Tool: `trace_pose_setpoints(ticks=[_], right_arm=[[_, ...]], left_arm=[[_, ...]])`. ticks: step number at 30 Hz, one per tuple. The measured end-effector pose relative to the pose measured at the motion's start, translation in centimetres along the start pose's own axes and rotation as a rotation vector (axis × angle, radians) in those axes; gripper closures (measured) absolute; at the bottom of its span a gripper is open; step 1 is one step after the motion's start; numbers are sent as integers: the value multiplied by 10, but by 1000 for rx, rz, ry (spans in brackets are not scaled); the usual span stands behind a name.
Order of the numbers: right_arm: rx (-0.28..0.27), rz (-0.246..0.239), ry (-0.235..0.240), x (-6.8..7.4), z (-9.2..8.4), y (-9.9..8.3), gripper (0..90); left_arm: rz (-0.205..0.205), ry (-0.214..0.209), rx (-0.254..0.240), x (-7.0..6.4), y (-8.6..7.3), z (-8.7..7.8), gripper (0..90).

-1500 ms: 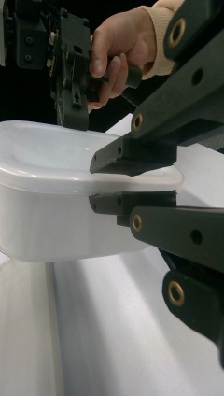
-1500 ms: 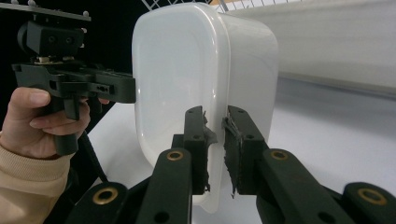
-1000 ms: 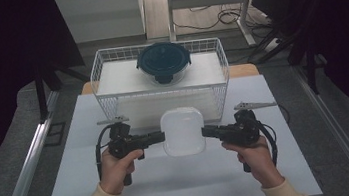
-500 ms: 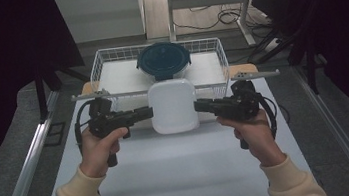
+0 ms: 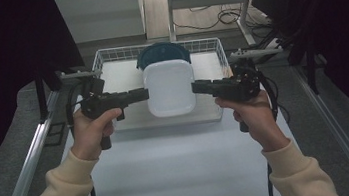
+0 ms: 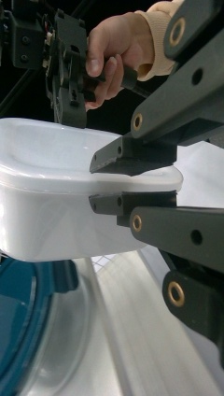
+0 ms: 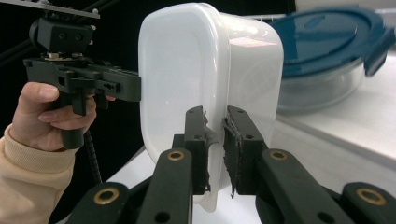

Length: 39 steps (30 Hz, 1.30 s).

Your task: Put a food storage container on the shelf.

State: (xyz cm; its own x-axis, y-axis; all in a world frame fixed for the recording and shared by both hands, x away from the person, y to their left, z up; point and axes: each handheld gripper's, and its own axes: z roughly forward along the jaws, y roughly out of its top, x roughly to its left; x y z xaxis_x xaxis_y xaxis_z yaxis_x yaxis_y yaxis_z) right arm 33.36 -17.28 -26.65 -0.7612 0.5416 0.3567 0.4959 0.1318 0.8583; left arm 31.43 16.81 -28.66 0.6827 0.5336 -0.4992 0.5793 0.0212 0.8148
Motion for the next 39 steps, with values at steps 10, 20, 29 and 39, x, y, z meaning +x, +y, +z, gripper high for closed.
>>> trace_pose_setpoints(ticks=[10, 20, 29, 39], right_arm=[[-14, -1, 6, -2, 3, 37, 791], [-25, -4, 15, -4, 8, 69, 791], [-10, 46, 22, -20, 16, 82, 792], [25, 126, 16, -46, 35, 86, 790]], left_arm=[[1, 14, 2, 0, 39, -5, 799], [8, 28, -4, 2, 71, -11, 799], [-27, 17, 24, 18, 88, -2, 800], [-102, 7, 58, 51, 96, 17, 799]])
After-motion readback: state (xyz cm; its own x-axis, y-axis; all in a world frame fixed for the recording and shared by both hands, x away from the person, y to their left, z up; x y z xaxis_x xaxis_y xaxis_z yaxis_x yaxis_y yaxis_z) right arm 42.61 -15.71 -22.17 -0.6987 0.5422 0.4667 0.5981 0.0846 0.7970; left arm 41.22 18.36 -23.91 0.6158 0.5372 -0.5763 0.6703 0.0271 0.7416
